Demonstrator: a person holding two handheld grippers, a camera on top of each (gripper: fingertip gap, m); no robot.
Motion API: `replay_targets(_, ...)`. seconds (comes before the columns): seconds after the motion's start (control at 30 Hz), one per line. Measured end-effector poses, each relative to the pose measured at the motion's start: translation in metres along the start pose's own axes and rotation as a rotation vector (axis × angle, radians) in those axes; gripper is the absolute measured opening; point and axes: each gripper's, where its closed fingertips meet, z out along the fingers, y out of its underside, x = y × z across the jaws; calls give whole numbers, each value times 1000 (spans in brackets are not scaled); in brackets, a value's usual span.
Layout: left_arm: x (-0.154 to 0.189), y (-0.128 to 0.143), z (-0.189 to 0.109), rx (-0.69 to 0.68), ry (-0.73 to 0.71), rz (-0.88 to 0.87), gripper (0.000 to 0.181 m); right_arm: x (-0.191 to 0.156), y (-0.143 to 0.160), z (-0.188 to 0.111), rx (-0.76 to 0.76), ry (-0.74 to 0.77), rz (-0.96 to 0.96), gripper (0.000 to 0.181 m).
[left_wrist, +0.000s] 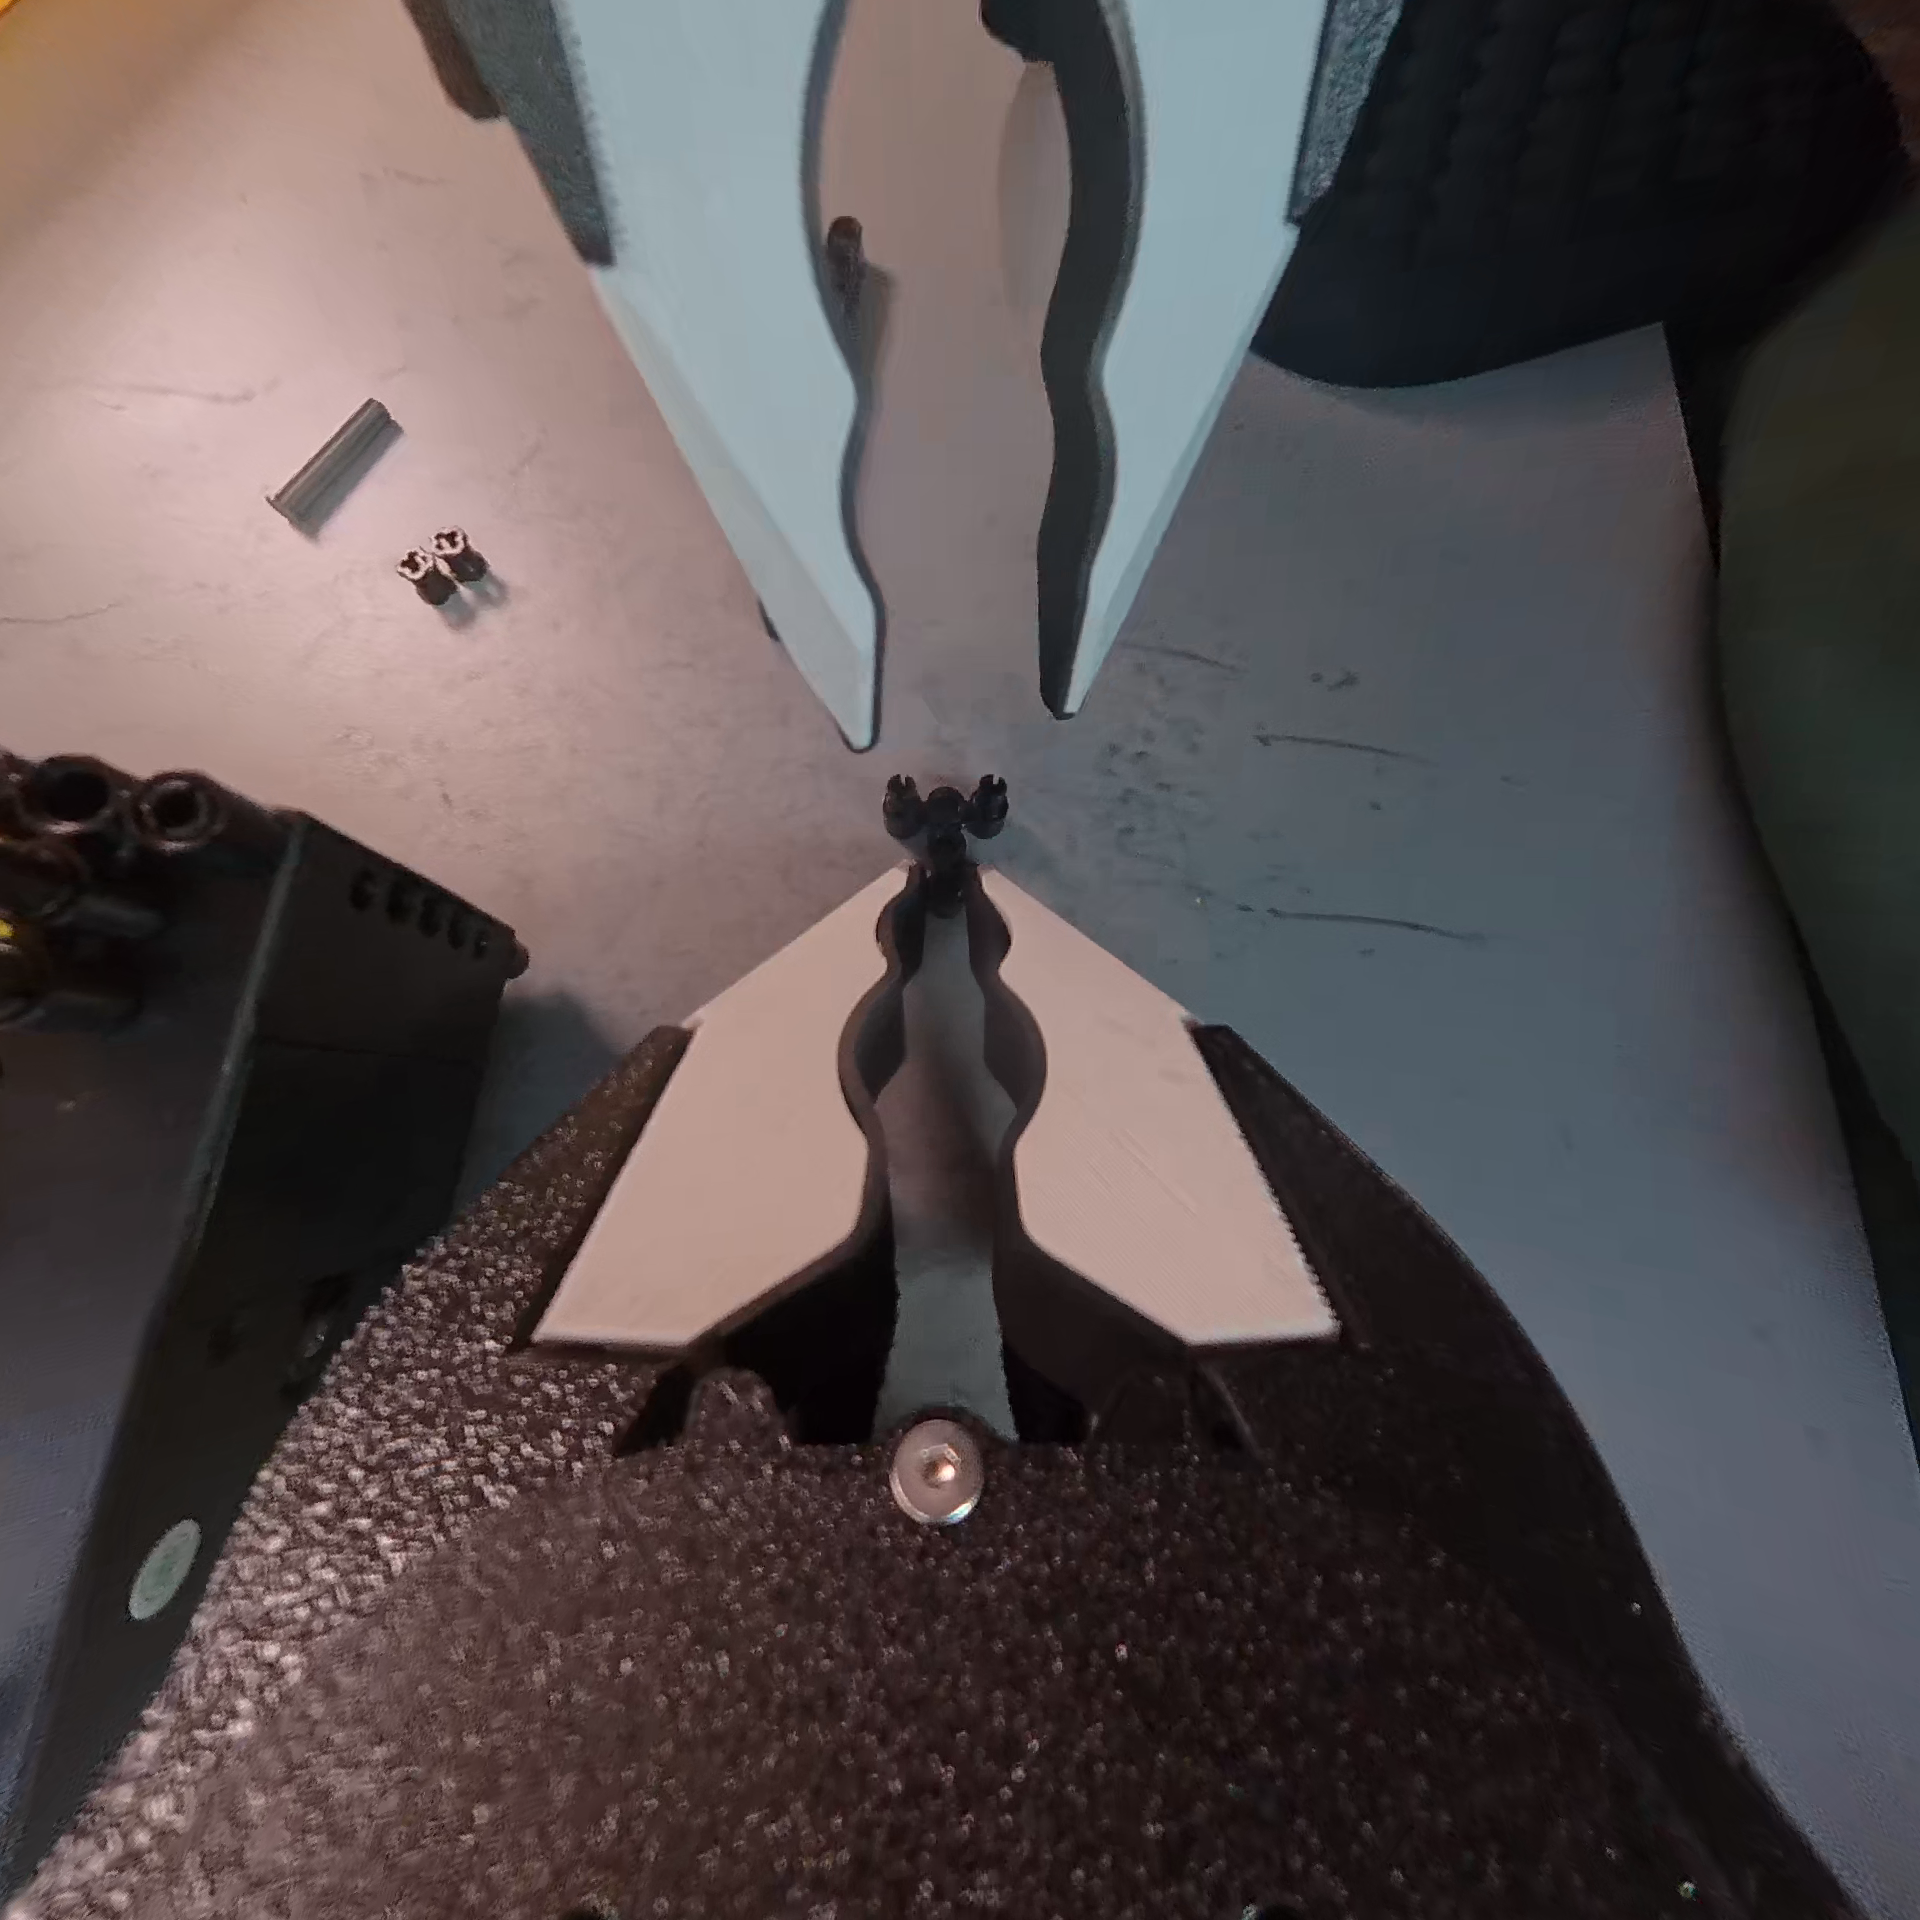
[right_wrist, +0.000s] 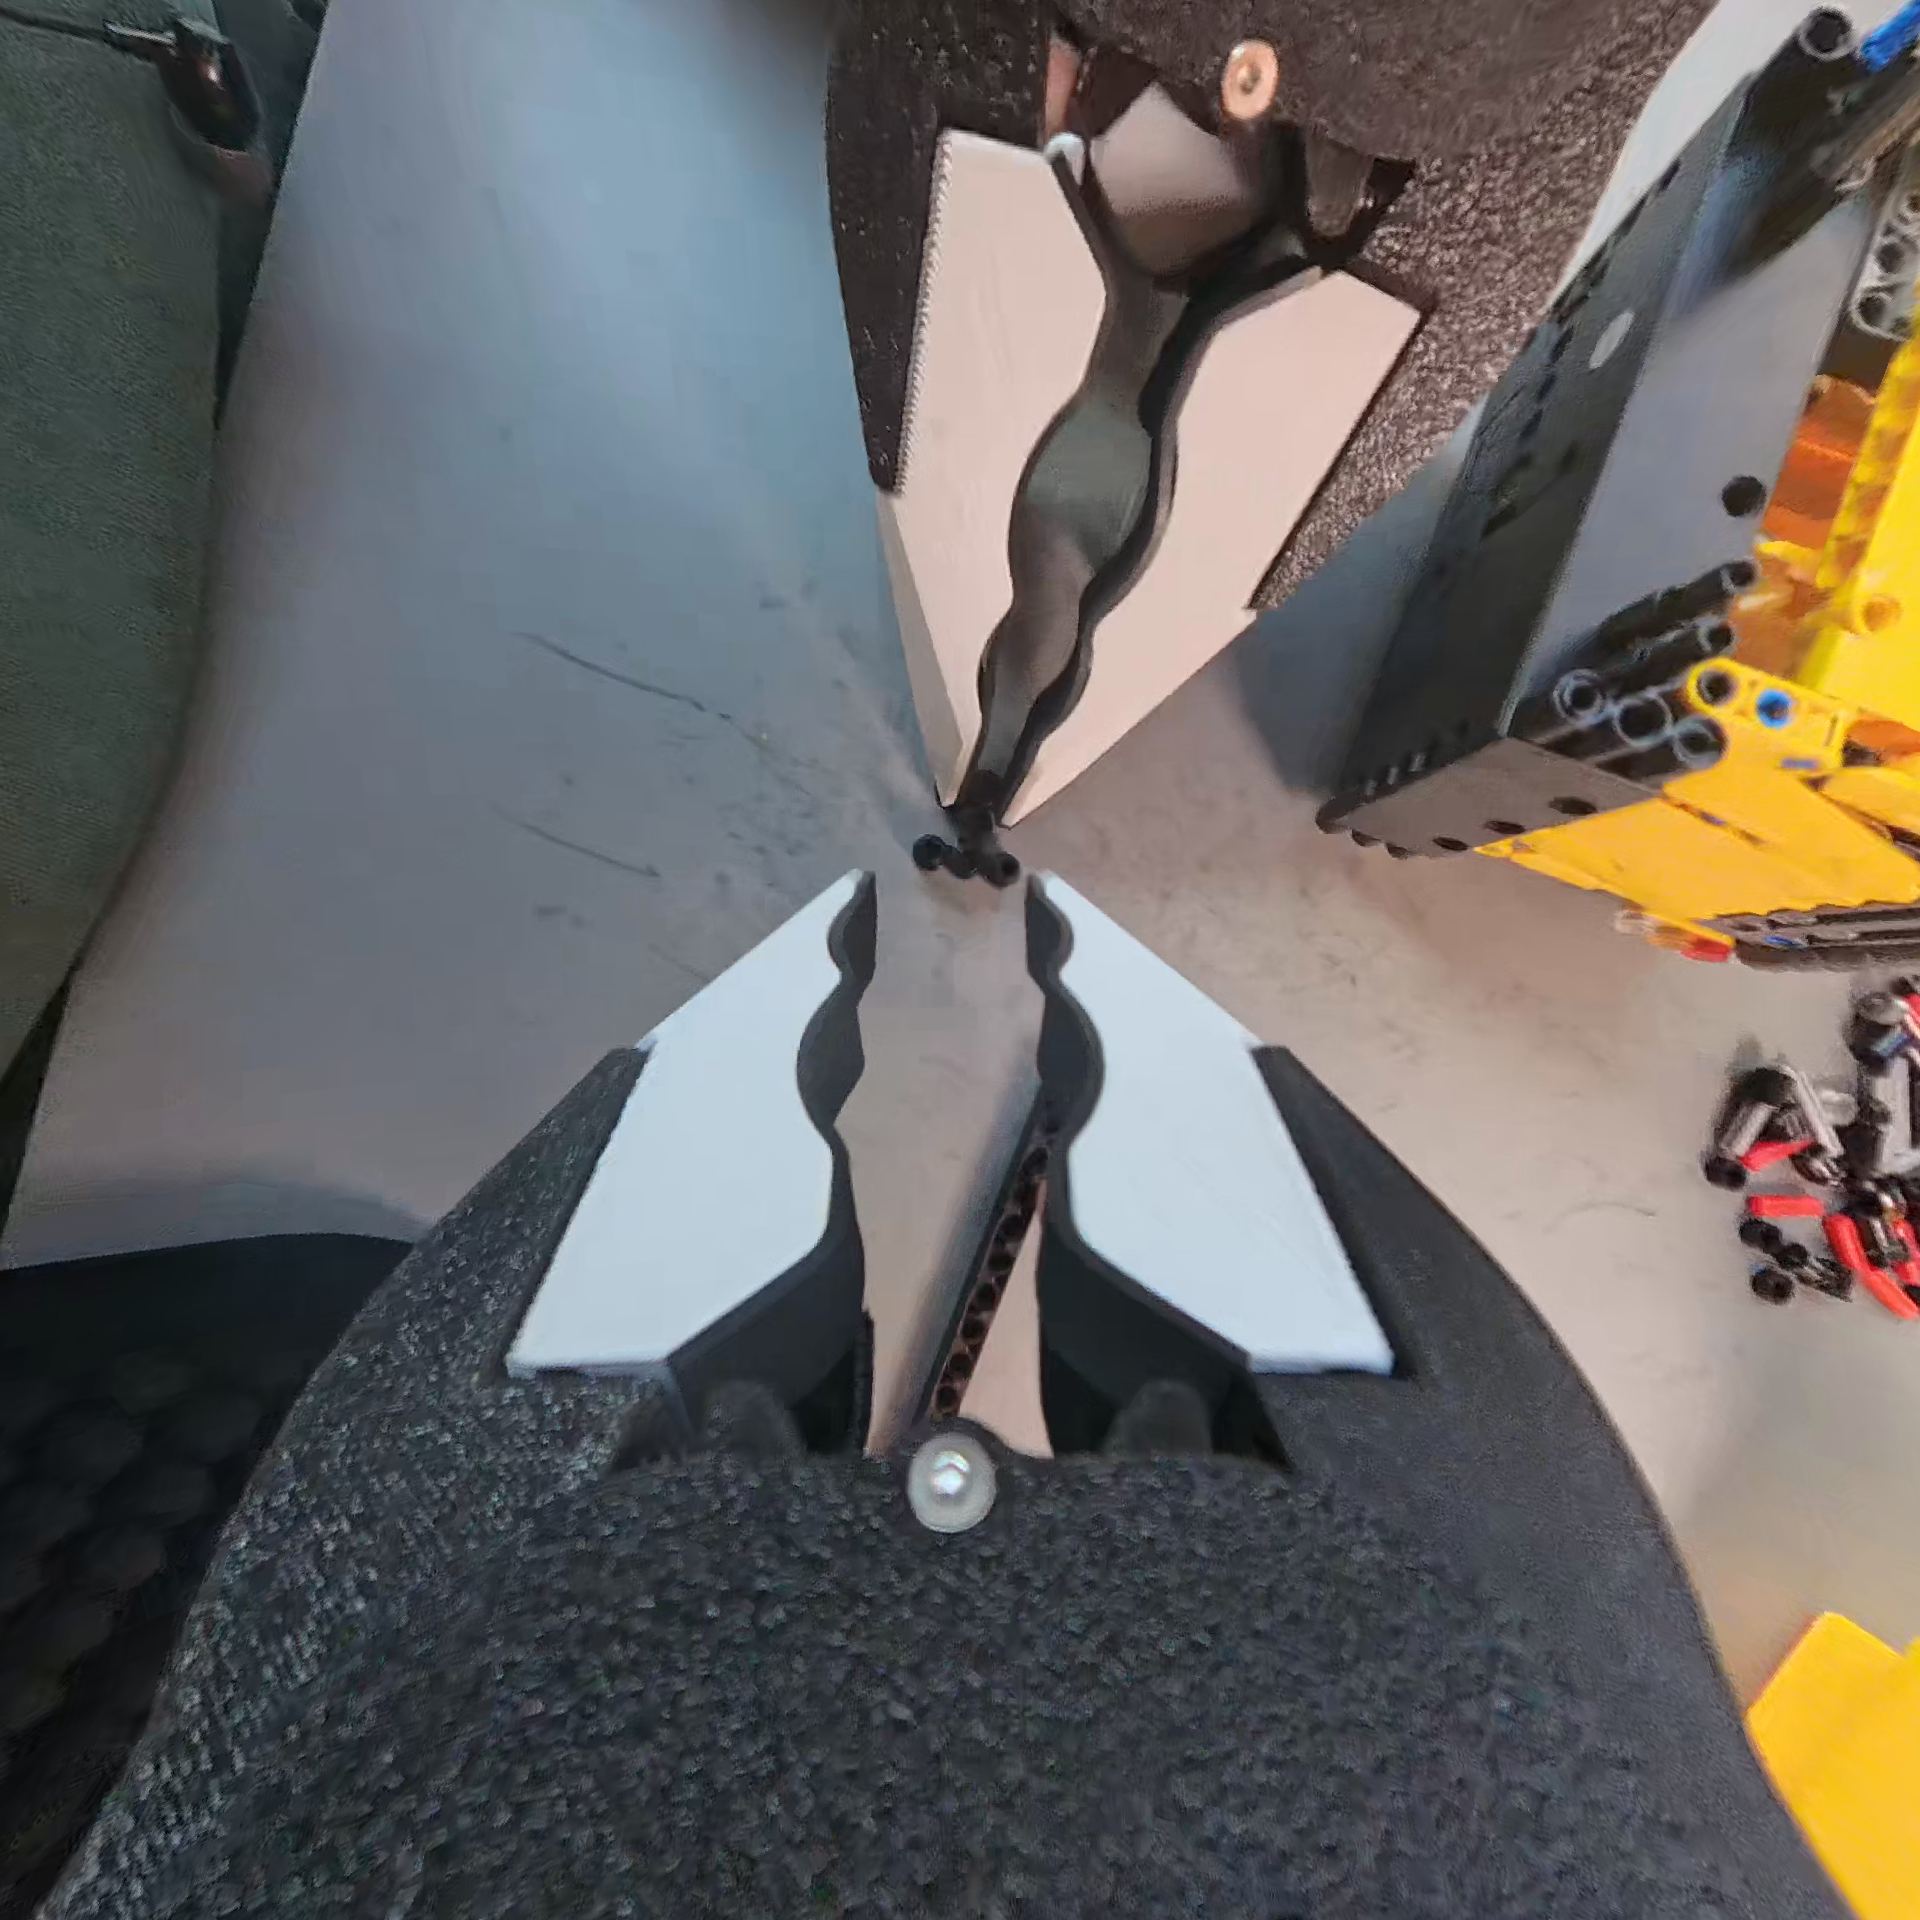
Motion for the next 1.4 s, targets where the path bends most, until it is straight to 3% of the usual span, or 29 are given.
replay_targets(0.13,0,0,0,-2,19,39,7,4,8,18,51,-25,43,47)
replay_targets(0.4,-8,3,-4,1,-35,41,11,-1,3,23,74,18,15,29)
replay_targets(0.67,-25,-3,-10,41,-140,-5,10,-2,3,22,81,92,40,25)
replay_targets(0.87,-16,-6,-21,108,-76,-53,13,3,3,23,85,102,115,16)
replay_targets(1.4,-12,2,-13,38,-88,-23,14,17,-1,28,90,116,190,7)
